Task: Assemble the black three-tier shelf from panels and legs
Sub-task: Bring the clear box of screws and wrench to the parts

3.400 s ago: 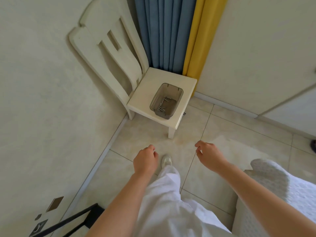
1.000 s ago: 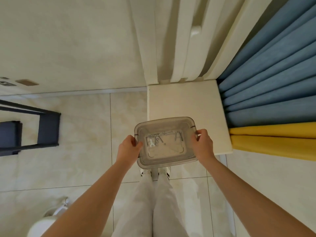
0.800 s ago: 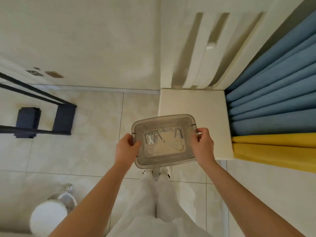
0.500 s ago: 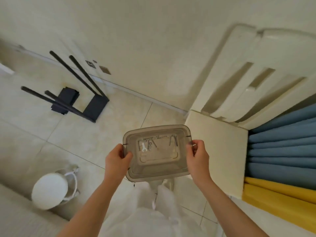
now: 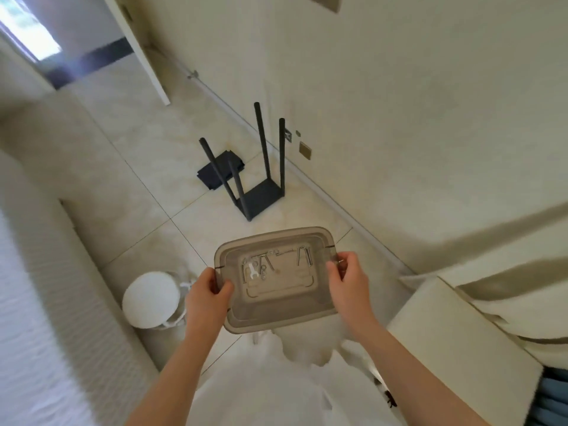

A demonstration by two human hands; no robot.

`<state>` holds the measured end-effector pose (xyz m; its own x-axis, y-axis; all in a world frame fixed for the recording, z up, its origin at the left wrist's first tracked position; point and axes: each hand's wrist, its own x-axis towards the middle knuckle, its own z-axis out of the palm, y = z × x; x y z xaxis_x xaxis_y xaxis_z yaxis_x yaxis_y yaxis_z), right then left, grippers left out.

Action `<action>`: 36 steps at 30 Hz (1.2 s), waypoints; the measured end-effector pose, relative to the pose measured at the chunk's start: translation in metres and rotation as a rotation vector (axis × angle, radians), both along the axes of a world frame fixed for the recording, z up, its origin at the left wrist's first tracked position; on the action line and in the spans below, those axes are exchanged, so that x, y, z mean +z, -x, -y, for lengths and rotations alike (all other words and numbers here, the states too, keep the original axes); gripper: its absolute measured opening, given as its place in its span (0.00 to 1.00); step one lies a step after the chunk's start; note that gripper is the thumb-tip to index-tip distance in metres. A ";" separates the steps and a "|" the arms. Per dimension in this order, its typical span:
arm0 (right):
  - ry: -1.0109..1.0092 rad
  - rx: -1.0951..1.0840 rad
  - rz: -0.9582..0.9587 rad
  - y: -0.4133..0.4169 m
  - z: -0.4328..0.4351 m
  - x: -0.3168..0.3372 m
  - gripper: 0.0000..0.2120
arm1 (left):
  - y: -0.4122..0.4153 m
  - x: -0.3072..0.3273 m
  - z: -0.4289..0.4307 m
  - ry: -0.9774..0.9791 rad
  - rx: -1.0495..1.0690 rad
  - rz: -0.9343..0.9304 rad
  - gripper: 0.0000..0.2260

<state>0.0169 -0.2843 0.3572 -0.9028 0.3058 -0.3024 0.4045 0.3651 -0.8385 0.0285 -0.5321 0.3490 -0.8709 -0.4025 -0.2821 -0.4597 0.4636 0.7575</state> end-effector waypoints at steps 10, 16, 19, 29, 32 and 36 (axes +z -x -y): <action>0.007 0.012 0.055 0.089 0.077 -0.018 0.01 | 0.082 0.004 0.076 -0.022 0.024 0.000 0.14; -0.050 0.018 0.100 0.163 0.082 -0.027 0.02 | 0.156 -0.005 0.083 -0.072 0.007 0.064 0.15; -0.062 0.007 0.110 0.209 0.080 -0.032 0.02 | 0.207 -0.008 0.081 -0.046 -0.012 0.086 0.15; -0.102 -0.013 0.138 0.344 0.073 -0.042 0.02 | 0.347 -0.006 0.078 0.050 -0.136 0.156 0.13; -0.136 -0.052 0.124 0.367 0.073 -0.046 0.02 | 0.377 -0.012 0.081 0.026 -0.187 0.196 0.10; -0.193 -0.147 0.143 0.385 0.078 -0.055 0.05 | 0.413 -0.024 0.085 0.015 -0.300 0.245 0.08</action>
<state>-0.3682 -0.3627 0.3019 -0.7970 0.4944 -0.3469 0.5741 0.4416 -0.6895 -0.3847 -0.6174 0.3251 -0.8582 -0.1456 -0.4922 -0.4683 0.6149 0.6345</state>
